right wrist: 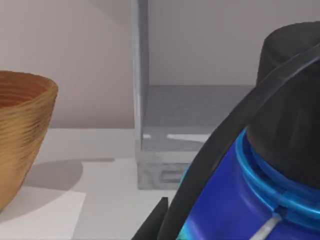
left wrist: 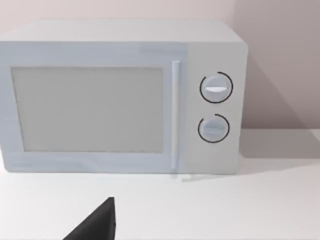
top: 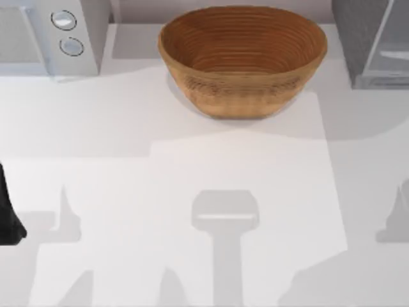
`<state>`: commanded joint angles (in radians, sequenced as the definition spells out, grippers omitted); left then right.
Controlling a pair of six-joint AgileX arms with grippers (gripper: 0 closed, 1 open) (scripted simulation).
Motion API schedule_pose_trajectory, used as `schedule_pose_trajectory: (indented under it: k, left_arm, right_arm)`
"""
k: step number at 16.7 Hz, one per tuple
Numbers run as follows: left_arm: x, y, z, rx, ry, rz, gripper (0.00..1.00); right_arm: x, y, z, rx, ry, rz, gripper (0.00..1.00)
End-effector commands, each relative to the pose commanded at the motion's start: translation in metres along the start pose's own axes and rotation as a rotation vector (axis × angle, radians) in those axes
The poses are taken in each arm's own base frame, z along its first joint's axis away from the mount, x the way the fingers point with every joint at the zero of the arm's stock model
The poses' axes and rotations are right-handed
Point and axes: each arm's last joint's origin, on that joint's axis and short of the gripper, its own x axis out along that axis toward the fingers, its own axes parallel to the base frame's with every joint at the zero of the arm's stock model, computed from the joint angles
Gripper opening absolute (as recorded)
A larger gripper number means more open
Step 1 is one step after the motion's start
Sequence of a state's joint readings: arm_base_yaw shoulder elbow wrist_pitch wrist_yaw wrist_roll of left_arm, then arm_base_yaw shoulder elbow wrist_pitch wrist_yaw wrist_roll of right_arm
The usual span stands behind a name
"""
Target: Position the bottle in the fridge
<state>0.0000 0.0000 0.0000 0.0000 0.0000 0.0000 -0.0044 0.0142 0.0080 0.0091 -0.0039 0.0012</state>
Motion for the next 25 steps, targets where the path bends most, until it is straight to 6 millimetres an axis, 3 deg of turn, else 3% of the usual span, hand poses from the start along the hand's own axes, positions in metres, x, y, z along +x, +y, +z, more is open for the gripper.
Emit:
schedule_pose_trajectory:
  k: [3,7,10,12,15,19,22,25]
  left_arm:
    - [0.000,0.000,0.000,0.000,0.000,0.000,1.00]
    - [0.000,0.000,0.000,0.000,0.000,0.000,1.00]
    - [0.000,0.000,0.000,0.000,0.000,0.000,1.00]
    - [0.000,0.000,0.000,0.000,0.000,0.000,1.00]
    - [0.000,0.000,0.000,0.000,0.000,0.000,1.00]
    - [0.000,0.000,0.000,0.000,0.000,0.000,1.00]
    - [0.000,0.000,0.000,0.000,0.000,0.000,1.00]
    - [0.000,0.000,0.000,0.000,0.000,0.000,1.00]
  right_arm:
    - [0.003,-0.001,0.020,-0.002,-0.036,-0.002,0.01]
    - [0.024,-0.006,0.068,-0.011,-0.102,-0.006,0.01]
    - [0.065,-0.014,0.095,-0.017,-0.096,-0.007,0.01]
    - [0.104,-0.023,0.100,-0.016,-0.066,-0.007,0.01]
    - [0.169,-0.041,0.086,-0.010,-0.019,-0.005,0.01]
    - [0.242,-0.069,0.036,0.001,0.029,-0.003,0.01]
    - [0.275,-0.086,-0.003,0.006,0.038,-0.003,0.01]
    - [0.293,-0.098,-0.026,0.003,0.018,-0.001,0.01]
